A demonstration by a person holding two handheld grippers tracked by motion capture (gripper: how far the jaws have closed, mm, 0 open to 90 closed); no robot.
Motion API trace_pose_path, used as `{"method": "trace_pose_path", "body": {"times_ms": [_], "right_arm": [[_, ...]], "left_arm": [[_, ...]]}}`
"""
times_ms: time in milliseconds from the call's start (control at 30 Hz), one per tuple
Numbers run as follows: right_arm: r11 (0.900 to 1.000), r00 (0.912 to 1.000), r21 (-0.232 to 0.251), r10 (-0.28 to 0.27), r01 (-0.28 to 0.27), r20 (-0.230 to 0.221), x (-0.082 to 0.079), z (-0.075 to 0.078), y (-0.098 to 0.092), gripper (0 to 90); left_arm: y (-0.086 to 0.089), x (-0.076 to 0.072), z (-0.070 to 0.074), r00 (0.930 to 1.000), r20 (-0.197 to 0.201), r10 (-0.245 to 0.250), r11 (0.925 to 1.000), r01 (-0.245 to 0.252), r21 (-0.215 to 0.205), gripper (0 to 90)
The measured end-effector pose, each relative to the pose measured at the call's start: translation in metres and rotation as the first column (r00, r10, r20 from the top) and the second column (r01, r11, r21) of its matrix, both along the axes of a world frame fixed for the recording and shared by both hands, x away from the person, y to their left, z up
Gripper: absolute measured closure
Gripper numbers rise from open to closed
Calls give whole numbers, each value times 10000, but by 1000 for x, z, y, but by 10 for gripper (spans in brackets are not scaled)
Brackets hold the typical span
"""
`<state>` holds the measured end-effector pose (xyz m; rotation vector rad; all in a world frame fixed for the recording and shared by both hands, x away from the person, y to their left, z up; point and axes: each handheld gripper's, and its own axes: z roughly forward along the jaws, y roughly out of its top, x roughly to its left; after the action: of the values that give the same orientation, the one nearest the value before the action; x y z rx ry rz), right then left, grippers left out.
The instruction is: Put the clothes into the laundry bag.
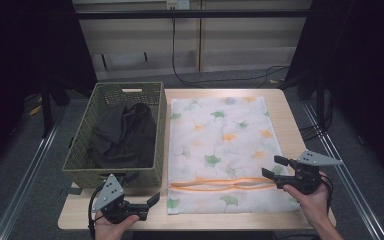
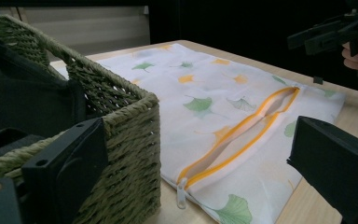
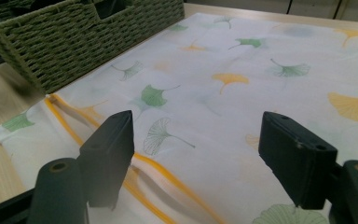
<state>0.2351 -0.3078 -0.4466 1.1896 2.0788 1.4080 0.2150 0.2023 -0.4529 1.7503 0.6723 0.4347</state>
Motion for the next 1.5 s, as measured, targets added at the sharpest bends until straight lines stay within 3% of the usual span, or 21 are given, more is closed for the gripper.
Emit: {"method": "trace_pose_path", "body": {"times_ms": [333, 433, 667, 767, 867, 967, 1000, 1067, 1100, 1167, 1300, 1367, 1500], "right_arm": [[9970, 9970, 102, 768, -767, -77, -1, -1, 2, 401], [9948, 9946, -73, 1010, -1012, -233, 1, -3, 6, 413], [9807, 9819, -787, 1730, -1789, -770, 9, -4, 29, 454], [9719, 9765, -1147, 1958, -2055, -902, 14, -5, 40, 462], [9604, 9673, -1485, 2171, -2357, -1314, 24, -7, 51, 473], [9402, 9525, -1982, 2416, -2771, -1854, 36, -11, 64, 493], [9326, 9435, -2086, 2491, -2946, -2186, 41, -12, 68, 492], [9140, 9360, -2564, 2535, -3145, -2443, 49, -12, 78, 479], [9100, 9269, -2436, 2727, -3356, -2580, 54, -13, 81, 472], [9117, 9324, -2551, 2589, -3222, -2524, 58, -17, 85, 457], [9132, 9289, -2503, 2528, -3215, -2706, 60, -28, 83, 413], [8989, 9298, -2954, 2442, -3236, -2755, 56, -33, 82, 379], [8954, 9274, -3076, 2328, -3219, -2927, 51, -38, 74, 346]], "left_arm": [[-6, -4, 1, 9994, 14, -331, 9988, 331, 350, 61], [-7, -5, 1, 9992, -81, -384, 9991, 386, 192, 62], [-10, -9, 2, 9982, -72, -592, 9978, 594, 293, 68], [-11, -10, 2, 9974, -53, -719, 9969, 721, 316, 70], [-14, -10, 3, 9969, -40, -790, 9962, 791, 358, 70], [-17, -10, 1, 9954, -104, -953, 9942, 957, 483, 70], [-17, -10, 1, 9954, -104, -953, 9942, 957, 483, 70], [-18, -10, 2, 9938, -178, -1101, 9924, 1109, 538, 70], [-18, -10, 2, 9937, -183, -1109, 9923, 1117, 527, 70], [-18, -9, 1, 9933, -212, -1137, 9923, 1146, 471, 70], [-18, -10, 0, 9935, -305, -1098, 9926, 1112, 488, 70], [-17, -10, 0, 9934, -295, -1108, 9926, 1121, 470, 71], [-16, -8, 0, 9938, -287, -1074, 9929, 1087, 474, 71]]}}
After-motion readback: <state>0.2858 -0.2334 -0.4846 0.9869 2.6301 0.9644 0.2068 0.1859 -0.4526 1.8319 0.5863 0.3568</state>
